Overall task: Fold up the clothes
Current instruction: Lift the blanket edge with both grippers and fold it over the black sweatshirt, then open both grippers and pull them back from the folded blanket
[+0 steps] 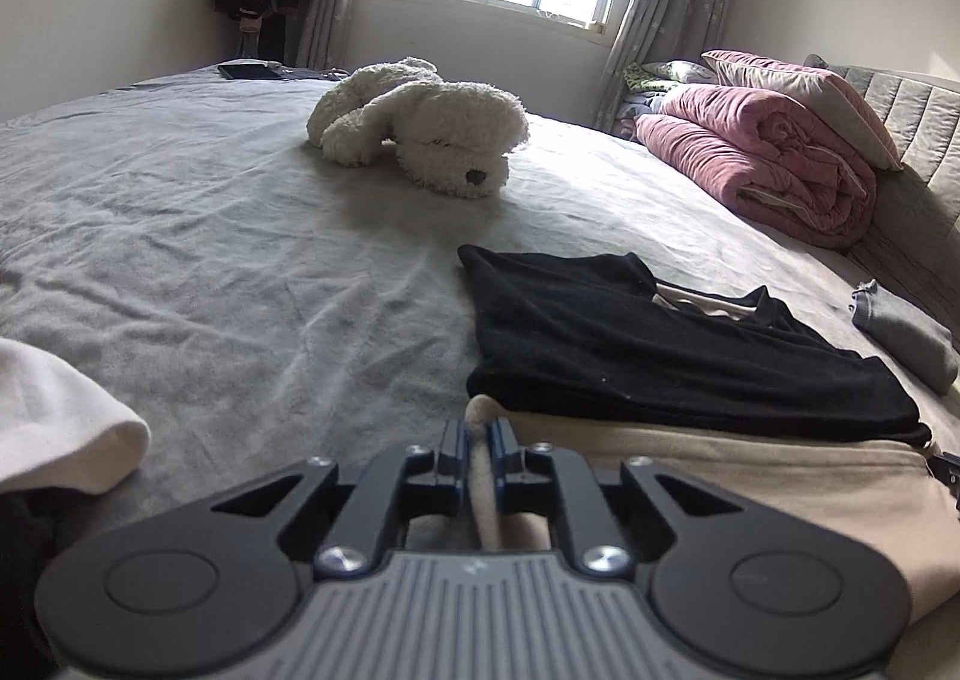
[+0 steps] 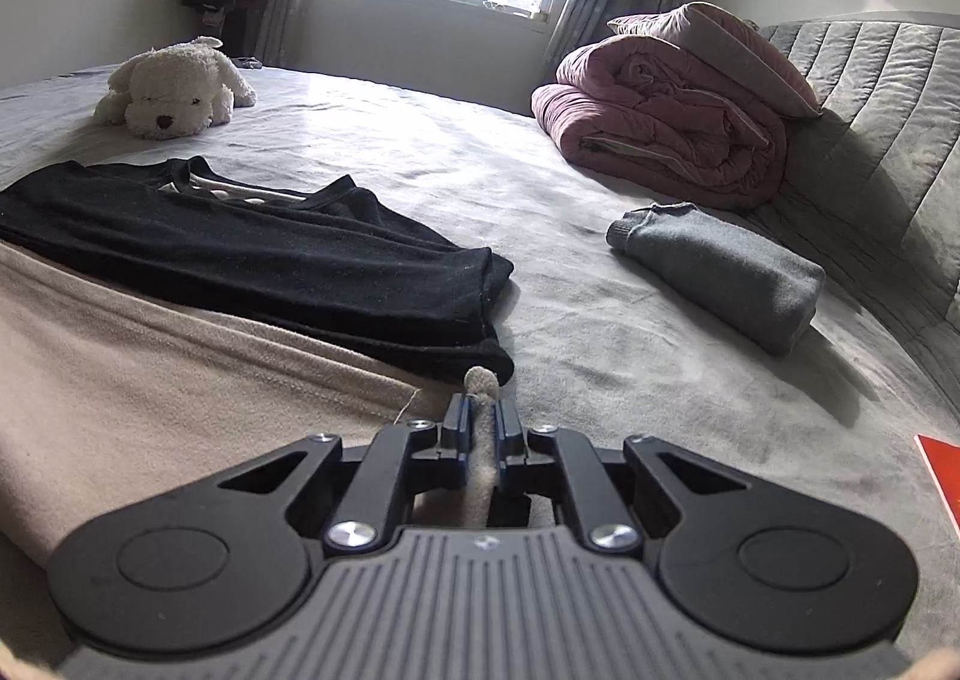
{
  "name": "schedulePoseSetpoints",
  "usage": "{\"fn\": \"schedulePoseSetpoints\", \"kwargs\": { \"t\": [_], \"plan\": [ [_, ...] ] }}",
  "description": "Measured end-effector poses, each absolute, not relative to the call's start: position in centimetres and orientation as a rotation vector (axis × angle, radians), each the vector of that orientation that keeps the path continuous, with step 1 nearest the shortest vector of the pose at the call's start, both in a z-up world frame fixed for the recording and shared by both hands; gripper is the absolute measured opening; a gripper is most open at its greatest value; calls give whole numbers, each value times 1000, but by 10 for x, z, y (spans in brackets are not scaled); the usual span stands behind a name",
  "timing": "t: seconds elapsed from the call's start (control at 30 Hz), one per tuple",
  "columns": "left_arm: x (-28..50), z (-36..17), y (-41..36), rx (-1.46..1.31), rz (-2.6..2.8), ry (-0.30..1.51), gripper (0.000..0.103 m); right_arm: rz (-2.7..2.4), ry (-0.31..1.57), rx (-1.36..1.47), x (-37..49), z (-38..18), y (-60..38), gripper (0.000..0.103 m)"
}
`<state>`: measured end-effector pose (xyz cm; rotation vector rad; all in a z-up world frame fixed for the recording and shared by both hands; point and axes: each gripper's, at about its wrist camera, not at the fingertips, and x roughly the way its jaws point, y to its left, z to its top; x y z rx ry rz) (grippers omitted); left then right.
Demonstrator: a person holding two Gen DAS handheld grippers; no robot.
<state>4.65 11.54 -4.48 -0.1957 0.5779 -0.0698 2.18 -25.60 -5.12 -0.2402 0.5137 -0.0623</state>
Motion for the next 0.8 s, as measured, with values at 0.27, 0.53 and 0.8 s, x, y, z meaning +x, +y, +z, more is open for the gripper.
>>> {"fn": "schedulePoseSetpoints", "kwargs": {
  "t": [0.27, 0.53, 0.8],
  "plan": [
    [25, -20, 105, -120, -77, 503, 44, -89, 497, -219, 7, -36, -254, 35],
    [1, -13, 57, -3, -345, 497, 55, 146, 537, -99, -14, -17, -213, 40],
    [-11, -44, 42, 136, -465, 600, 58, 327, 605, -212, -35, -40, -175, 41]
  ]
}}
